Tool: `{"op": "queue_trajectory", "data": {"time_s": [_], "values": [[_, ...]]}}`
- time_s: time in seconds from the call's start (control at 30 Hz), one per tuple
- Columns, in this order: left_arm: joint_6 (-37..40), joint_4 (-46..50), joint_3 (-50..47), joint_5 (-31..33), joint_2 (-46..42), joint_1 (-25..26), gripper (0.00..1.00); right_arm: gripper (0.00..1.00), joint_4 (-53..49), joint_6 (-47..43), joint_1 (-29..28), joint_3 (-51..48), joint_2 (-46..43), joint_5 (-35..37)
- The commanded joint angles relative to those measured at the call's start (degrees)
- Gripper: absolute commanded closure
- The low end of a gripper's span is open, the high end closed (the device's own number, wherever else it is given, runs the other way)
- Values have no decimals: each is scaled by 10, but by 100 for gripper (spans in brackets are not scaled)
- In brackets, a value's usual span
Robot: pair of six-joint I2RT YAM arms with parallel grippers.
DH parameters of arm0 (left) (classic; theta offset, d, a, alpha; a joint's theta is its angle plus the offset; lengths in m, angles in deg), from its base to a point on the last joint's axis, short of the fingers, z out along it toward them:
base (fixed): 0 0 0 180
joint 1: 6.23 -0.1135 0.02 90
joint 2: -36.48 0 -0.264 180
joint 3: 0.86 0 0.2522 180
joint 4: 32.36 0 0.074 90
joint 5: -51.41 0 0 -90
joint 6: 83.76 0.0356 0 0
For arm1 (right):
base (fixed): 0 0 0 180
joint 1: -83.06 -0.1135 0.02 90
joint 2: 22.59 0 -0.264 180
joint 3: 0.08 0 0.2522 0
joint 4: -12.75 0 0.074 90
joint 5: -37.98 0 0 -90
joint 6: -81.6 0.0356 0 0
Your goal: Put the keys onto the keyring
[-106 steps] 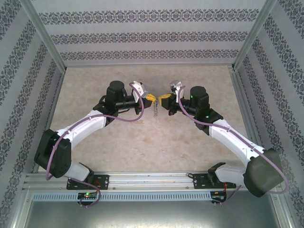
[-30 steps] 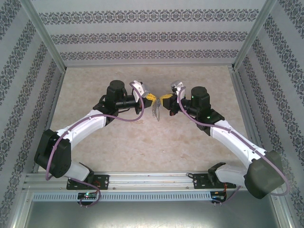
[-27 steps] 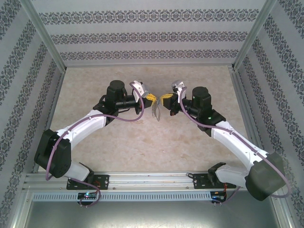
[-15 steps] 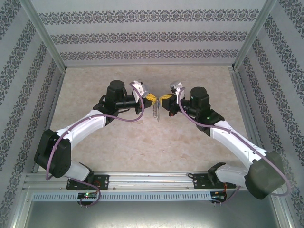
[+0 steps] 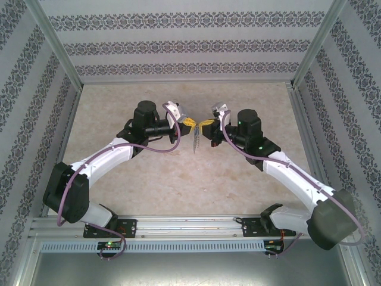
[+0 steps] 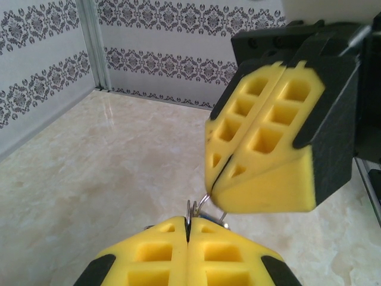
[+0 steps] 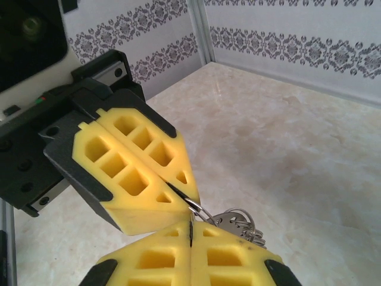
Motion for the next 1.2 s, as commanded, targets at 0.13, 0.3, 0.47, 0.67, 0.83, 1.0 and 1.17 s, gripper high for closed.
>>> {"op": "queue_trajectory", "data": {"time_s": [0.13, 0.3, 0.47, 0.67, 0.83, 1.0, 1.17], "values": [[27, 15, 23, -10, -4, 11, 100, 100, -9, -17, 3, -11, -38, 19], [29, 20, 24, -10, -4, 11, 100, 100, -8, -18, 3, 1, -30, 9], [29, 20, 27, -11, -1, 11, 100, 100, -7, -20, -2, 15, -14, -2], [29, 19, 29, -12, -1, 11, 100, 100, 2, -19, -4, 21, 6, -3], [30, 22, 29, -12, 0, 11, 100, 100, 7, -21, -4, 26, 12, -4], [30, 20, 30, -13, 4, 11, 100, 100, -2, -23, -4, 21, -2, 3], [29, 18, 31, -10, 7, 11, 100, 100, -11, -24, -3, 8, -23, 13]]}}
